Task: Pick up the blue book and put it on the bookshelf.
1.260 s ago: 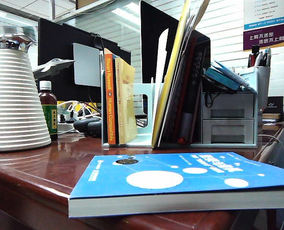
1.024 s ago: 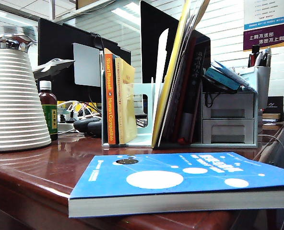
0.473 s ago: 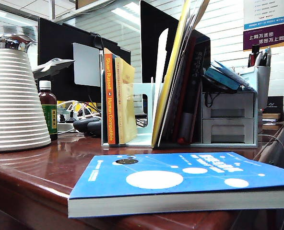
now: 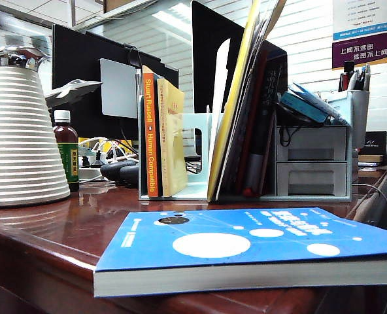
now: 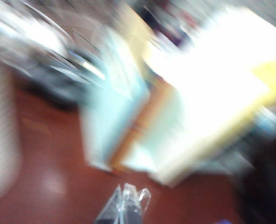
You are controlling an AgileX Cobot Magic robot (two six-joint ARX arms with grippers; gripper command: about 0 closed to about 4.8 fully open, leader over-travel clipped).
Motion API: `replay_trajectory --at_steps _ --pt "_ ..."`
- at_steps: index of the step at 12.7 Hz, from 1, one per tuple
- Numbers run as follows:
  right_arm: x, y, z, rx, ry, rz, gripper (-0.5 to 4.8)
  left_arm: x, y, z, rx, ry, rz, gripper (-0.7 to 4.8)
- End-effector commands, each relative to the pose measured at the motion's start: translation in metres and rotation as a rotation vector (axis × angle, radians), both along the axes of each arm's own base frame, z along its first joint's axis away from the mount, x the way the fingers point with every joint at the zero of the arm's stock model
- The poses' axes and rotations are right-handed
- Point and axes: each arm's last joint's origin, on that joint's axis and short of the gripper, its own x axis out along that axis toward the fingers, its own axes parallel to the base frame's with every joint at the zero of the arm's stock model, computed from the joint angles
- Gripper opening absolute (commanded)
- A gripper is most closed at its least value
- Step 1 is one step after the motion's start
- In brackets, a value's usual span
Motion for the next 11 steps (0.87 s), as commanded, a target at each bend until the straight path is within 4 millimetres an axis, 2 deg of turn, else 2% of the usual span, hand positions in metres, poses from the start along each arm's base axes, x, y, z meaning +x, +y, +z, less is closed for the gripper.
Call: replay_trajectory --at_steps 1,2,3,5,7,9,10,11 --pt "0.024 0.008 -0.025 0.166 0.31 0.237 -0.05 0.025 -0.036 0.005 -0.016 0.041 -0.223 -0.07" --pt "0.029 0.009 -0.034 0.187 0.4 0.273 -0.06 0.028 -0.045 0.004 -0.014 0.043 -0.26 -0.07" --pt "0.035 0.01 -0.046 0.216 0.519 0.296 -0.06 0.03 -0.062 0.003 -0.007 0.053 -0.319 -0.07" --pt "0.039 0.01 -0.06 0.175 0.599 0.315 -0.06 0.032 -0.081 -0.003 0.012 0.091 -0.365 -0.07" --pt "0.039 0.01 -0.066 0.127 0.596 0.333 -0.05 0.035 -0.09 -0.011 0.022 0.134 -0.406 -0.07" --pt "0.034 0.009 -0.093 0.147 0.692 0.325 0.0 0.036 -0.093 -0.015 0.027 0.15 -0.422 -0.07" --pt "0.033 0.009 -0.102 0.159 0.734 0.337 0.79 0.036 -0.093 -0.015 0.029 0.149 -0.422 -0.07" --pt "0.032 0.01 -0.11 0.178 0.761 0.362 2.46 0.036 -0.093 -0.015 0.03 0.148 -0.422 -0.07"
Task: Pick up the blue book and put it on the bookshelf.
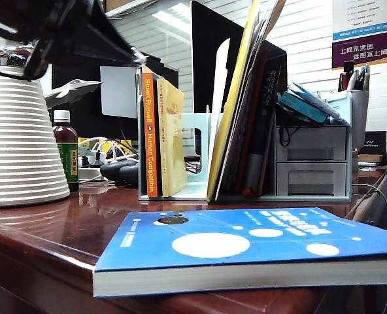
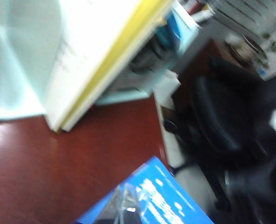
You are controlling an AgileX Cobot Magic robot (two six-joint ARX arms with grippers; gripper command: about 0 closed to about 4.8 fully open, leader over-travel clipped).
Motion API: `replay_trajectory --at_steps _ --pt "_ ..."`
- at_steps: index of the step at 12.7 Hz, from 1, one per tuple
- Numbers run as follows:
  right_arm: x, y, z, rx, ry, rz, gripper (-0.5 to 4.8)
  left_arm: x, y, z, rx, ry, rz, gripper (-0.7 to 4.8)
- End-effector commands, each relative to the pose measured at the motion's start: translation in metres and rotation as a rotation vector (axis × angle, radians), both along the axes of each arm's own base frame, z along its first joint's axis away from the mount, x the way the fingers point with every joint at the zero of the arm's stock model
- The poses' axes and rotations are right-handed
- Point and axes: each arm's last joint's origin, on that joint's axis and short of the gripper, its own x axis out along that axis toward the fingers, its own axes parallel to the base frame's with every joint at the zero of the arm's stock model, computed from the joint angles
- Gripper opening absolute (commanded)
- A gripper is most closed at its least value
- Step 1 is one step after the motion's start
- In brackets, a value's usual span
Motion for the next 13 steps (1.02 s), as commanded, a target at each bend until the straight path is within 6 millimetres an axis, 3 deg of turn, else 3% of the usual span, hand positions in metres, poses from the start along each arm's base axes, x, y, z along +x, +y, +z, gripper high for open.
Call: replay_trajectory --at_steps 1,4,8,10,11,13 --pt "0.004 0.003 -0.032 0.077 0.098 0.075 4.79 0.0 -0.001 0.003 -0.006 -0.019 -0.007 -0.07" --pt "0.02 0.005 -0.055 0.13 0.178 0.118 4.79 0.0 0.0 0.003 -0.006 -0.02 -0.003 -0.07" --pt "0.028 0.015 -0.075 0.188 0.243 0.208 4.79 0.0 0.0 0.003 -0.005 -0.019 -0.003 -0.07" --pt "0.027 0.023 -0.076 0.187 0.259 0.245 0.92 0.0 0.0 0.002 -0.004 -0.019 -0.003 -0.07" --pt "0.027 0.023 -0.076 0.187 0.259 0.245 0.17 0.0 0.0 0.002 -0.002 -0.022 -0.004 -0.07" --pt "0.028 0.025 -0.073 0.248 0.247 0.297 -0.06 0.0 0.0 0.003 -0.001 -0.024 -0.004 -0.07"
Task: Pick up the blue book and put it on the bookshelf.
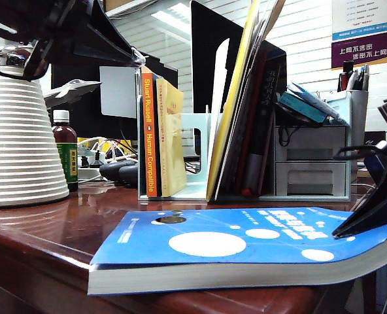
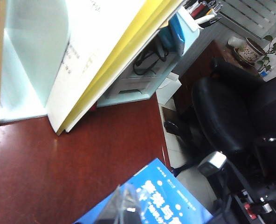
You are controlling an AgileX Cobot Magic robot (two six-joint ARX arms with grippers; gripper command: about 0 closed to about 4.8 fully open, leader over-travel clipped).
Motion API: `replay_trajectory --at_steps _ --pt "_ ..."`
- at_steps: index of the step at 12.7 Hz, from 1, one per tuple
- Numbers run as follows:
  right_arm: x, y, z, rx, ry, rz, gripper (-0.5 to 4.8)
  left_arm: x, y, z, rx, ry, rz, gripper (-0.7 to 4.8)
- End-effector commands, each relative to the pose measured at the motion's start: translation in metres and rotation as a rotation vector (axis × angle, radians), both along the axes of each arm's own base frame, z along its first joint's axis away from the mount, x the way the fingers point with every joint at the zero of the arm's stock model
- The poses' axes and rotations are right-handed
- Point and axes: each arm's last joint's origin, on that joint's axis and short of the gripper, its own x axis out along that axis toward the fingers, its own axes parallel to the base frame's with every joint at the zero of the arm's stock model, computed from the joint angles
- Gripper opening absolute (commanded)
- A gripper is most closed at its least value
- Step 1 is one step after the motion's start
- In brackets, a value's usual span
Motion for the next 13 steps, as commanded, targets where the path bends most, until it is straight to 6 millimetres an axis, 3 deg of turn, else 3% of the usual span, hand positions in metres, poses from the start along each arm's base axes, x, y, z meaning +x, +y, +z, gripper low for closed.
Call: replay_trajectory --at_steps 1,5,10,11,13 --pt "0.0 0.001 0.002 0.046 -0.006 0.039 -0.06 0.0 0.0 0.003 0.005 -0.032 -0.006 -0.07" --pt "0.013 0.004 0.041 0.109 -0.217 0.086 -0.06 0.001 0.0 0.007 0.001 -0.047 -0.006 -0.07" --pt "0.016 0.005 0.116 0.185 -0.533 0.155 -0.06 0.005 -0.003 0.041 -0.042 -0.146 -0.037 -0.02" --pt "0.016 0.006 0.13 0.207 -0.58 0.179 -0.06 0.005 -0.004 0.048 -0.051 -0.162 -0.038 0.7" --pt "0.015 0.006 0.152 0.228 -0.644 0.201 -0.06 0.006 -0.004 0.059 -0.066 -0.19 -0.038 3.44"
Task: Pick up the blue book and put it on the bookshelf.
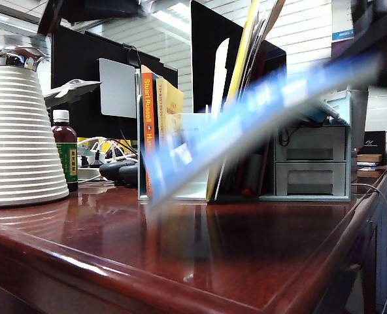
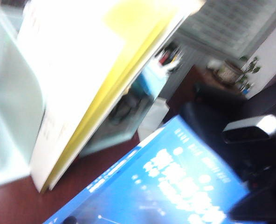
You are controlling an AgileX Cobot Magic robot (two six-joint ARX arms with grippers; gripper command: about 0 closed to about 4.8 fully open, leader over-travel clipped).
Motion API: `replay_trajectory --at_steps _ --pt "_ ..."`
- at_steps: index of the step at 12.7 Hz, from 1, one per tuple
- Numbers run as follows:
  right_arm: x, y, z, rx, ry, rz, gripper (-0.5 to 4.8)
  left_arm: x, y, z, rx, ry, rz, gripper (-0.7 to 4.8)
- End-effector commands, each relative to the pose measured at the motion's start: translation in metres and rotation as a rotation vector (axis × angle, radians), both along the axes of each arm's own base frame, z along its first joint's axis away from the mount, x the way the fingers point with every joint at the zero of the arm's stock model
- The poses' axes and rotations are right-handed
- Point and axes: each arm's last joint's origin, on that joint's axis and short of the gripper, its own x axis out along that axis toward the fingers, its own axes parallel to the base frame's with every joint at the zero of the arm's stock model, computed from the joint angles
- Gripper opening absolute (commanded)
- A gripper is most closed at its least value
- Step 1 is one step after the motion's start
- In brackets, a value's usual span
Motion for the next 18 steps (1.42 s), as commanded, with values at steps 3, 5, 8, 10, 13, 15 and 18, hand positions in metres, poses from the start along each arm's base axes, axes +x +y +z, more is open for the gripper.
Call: replay_trajectory --at_steps 3,5,8,10,13,15,18 --pt "-0.002 0.003 0.045 0.066 -0.183 0.098 -0.06 0.002 0.001 0.023 0.003 -0.117 -0.023 3.9" --pt "-0.003 0.003 0.047 0.075 -0.19 0.119 -0.06 0.01 0.007 0.023 0.009 -0.115 -0.083 4.01" --pt "-0.006 0.004 0.055 0.085 -0.24 0.138 -0.06 0.025 0.02 0.018 -0.009 -0.078 -0.195 4.79" --pt "-0.01 0.004 0.059 0.088 -0.275 0.144 -0.06 0.03 0.023 0.018 -0.016 -0.068 -0.24 4.79" --pt "-0.014 0.005 0.066 0.099 -0.334 0.172 -0.06 0.04 0.018 0.008 -0.017 -0.019 -0.302 4.79" --pt "-0.014 0.005 0.066 0.102 -0.335 0.18 -0.06 0.048 0.015 0.0 -0.016 -0.004 -0.323 4.79" --pt "-0.016 0.008 0.069 0.118 -0.365 0.234 -0.06 0.064 0.007 -0.008 -0.057 0.053 -0.39 4.79"
